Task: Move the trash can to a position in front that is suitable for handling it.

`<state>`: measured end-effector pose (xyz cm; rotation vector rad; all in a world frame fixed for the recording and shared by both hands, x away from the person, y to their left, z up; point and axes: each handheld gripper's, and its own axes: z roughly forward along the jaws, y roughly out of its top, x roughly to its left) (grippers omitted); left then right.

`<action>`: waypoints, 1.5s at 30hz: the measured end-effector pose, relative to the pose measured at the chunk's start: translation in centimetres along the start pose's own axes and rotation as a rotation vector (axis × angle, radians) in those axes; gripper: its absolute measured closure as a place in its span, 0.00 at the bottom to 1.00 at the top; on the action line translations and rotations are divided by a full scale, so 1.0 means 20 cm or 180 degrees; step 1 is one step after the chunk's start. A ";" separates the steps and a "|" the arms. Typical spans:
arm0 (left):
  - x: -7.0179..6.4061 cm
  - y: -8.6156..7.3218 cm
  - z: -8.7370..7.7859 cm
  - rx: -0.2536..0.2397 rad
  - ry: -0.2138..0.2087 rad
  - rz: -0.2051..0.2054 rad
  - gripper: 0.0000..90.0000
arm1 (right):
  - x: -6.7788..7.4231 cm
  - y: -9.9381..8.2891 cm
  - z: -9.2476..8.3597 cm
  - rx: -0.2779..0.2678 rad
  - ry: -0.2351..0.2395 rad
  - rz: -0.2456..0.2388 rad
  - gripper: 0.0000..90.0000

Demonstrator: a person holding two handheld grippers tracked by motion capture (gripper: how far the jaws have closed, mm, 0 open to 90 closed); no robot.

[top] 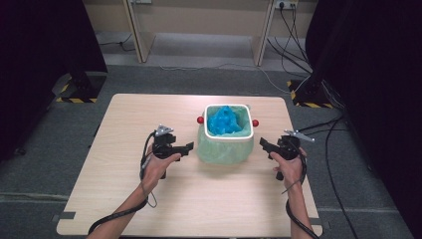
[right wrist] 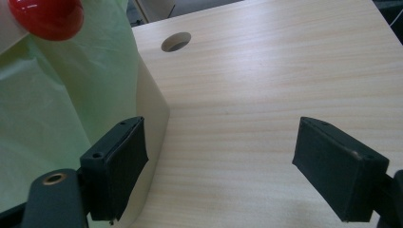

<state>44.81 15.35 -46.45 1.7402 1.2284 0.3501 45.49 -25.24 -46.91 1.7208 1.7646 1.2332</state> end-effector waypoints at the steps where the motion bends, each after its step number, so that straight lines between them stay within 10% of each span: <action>1: 0.00 0.01 0.01 -0.0004 0.0002 -0.0006 0.18 | 0.01 0.00 0.01 0.0000 -0.0001 0.0017 0.21; 15: 0.01 0.15 0.19 -0.0023 0.0161 -0.0018 0.18 | 0.12 0.06 0.14 0.0135 0.0120 -0.0081 0.22; 23: -0.02 0.14 0.24 -0.0008 0.0030 0.0041 0.18 | 0.13 0.04 0.15 0.0120 0.0197 -0.0055 0.25; 45: 0.07 0.05 -0.04 0.0029 0.0026 0.0304 0.32 | 0.36 -0.06 0.11 0.0195 0.0428 -0.0379 0.34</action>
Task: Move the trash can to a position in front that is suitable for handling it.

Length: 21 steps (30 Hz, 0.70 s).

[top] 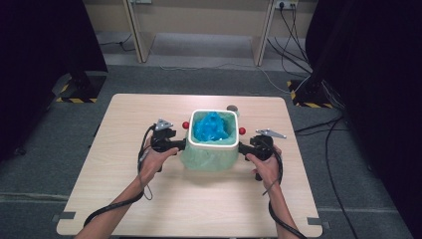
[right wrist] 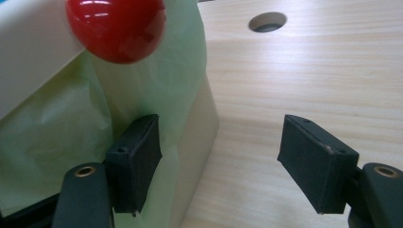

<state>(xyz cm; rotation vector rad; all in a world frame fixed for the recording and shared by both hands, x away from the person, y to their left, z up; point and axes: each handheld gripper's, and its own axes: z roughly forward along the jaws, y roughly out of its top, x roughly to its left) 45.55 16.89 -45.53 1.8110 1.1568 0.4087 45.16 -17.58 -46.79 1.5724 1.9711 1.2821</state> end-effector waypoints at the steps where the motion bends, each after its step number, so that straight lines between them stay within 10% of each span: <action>1: 0.00 -0.01 -0.02 -0.0004 0.0005 0.0001 0.32 | 0.01 0.00 0.00 0.0014 0.0019 -0.0021 0.33; 21: 0.04 -0.12 -0.21 -0.0124 0.0028 0.0018 0.32 | 0.16 -0.07 -0.01 0.0052 0.0190 -0.0130 0.33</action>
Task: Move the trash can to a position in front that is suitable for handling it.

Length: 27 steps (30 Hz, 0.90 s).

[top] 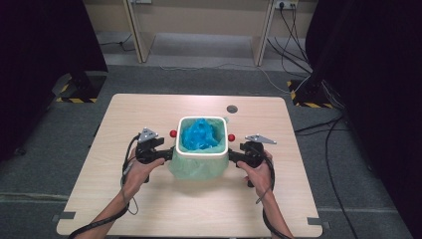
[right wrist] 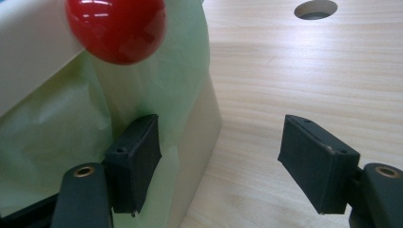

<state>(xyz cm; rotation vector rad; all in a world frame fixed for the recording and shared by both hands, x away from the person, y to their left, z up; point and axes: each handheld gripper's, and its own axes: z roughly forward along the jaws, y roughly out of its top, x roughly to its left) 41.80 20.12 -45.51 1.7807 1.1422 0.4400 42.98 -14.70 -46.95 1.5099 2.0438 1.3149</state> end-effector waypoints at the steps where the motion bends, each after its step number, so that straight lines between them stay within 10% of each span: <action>1: 0.00 0.00 0.00 -0.0007 0.0005 0.0003 0.32 | 0.00 0.00 0.00 -0.0005 0.0011 0.0008 0.33; 27: 0.01 -0.09 -0.03 -0.0050 -0.0087 -0.0102 0.31 | 0.03 -0.04 -0.01 -0.0032 0.0027 0.0047 0.30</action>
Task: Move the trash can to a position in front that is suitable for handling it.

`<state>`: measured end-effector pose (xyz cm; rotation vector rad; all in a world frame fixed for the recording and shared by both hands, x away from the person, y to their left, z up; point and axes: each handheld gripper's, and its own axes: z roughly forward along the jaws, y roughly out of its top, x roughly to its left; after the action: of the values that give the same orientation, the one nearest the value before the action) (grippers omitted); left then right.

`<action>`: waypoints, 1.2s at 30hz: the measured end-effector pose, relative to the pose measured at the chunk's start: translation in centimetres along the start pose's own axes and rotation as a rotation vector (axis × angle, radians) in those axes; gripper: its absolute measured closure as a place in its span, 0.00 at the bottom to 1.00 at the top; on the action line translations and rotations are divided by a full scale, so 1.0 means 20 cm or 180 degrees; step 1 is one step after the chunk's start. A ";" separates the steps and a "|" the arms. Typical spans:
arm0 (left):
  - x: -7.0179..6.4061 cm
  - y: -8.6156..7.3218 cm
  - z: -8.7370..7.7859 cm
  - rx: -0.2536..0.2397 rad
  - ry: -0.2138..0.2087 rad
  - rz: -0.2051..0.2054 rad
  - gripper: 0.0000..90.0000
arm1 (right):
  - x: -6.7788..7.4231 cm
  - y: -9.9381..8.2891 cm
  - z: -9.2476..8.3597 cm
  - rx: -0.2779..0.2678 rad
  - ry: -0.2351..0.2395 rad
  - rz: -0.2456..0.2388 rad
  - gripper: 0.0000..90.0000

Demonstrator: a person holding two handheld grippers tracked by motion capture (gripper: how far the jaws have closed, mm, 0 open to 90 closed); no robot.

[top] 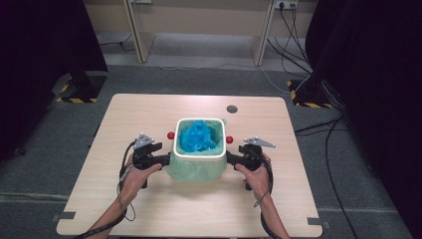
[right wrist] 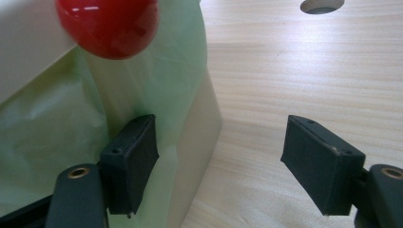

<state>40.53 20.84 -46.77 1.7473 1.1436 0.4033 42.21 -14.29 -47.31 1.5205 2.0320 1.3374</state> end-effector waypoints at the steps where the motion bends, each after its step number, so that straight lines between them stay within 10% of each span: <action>1: 0.00 0.00 0.00 0.0006 -0.0005 0.0000 0.30 | 0.00 0.00 0.00 0.0000 -0.0001 0.0001 0.29; 36: -0.03 -0.09 -0.21 0.0059 -0.0130 0.0222 0.21 | -0.10 0.04 -0.09 -0.0056 -0.0067 0.0128 0.20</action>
<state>36.36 22.77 -46.13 1.8075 1.0627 0.3984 42.23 -16.91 -46.23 1.5691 1.9818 1.3447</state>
